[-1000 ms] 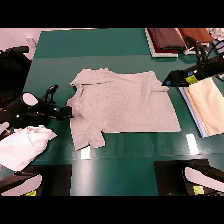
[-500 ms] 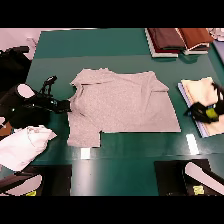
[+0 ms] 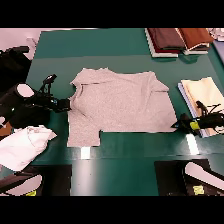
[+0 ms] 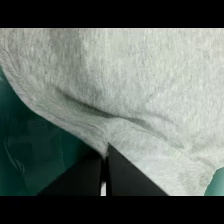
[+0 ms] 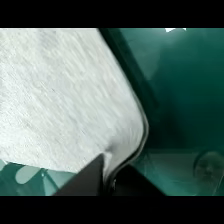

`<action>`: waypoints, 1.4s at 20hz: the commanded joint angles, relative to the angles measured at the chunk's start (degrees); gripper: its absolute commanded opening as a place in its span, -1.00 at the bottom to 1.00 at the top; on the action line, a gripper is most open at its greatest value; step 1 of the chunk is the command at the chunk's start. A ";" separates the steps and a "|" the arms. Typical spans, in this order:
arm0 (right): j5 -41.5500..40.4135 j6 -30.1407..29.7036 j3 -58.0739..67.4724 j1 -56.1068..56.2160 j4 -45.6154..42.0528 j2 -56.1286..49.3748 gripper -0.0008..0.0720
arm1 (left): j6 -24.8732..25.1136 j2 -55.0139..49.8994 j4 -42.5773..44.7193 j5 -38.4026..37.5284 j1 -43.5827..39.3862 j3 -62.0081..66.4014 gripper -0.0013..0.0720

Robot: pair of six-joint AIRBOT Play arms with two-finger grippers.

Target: Fold the shirts.

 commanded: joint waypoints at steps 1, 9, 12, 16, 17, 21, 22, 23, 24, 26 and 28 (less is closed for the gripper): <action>-4.35 -1.31 -0.44 6.51 1.16 2.12 -0.94 | -0.17 1.01 0.33 0.15 0.00 0.81 -0.91; -2.71 -1.40 32.76 11.30 1.27 21.49 -0.94 | -3.43 24.24 7.15 -0.31 0.00 24.44 -0.91; -2.95 -1.40 49.07 11.28 0.17 24.94 -0.94 | -3.45 29.09 8.22 0.46 0.00 39.19 -0.91; -2.08 -0.35 63.52 11.28 -0.92 26.16 -0.94 | -3.50 29.90 8.17 0.28 0.00 54.51 -0.91; -1.53 -0.28 65.77 11.28 -0.90 26.08 -0.94 | -3.50 29.90 8.20 0.39 0.00 56.72 -0.91; 6.14 3.58 74.88 11.28 -0.94 21.53 -0.95 | -3.50 28.46 9.22 -0.94 0.00 58.12 -0.91; 8.74 4.79 77.15 11.28 -0.94 19.56 -0.95 | -3.50 27.15 9.40 -3.56 0.00 58.12 -0.91; 11.04 5.46 78.97 11.28 -0.94 17.64 -0.95 | -3.50 25.14 9.57 -7.08 0.00 58.12 -0.91; 12.98 6.34 80.21 11.30 -0.90 15.50 -0.95 | -3.48 22.21 9.70 -11.61 0.00 58.12 -0.91; 16.72 7.23 80.61 11.30 -0.83 10.71 -0.95 | -3.45 15.43 9.73 -19.61 0.00 57.24 -0.91; 18.71 7.41 77.72 11.30 -0.83 6.45 -0.95 | -3.45 8.83 9.77 -21.09 0.00 52.43 -0.91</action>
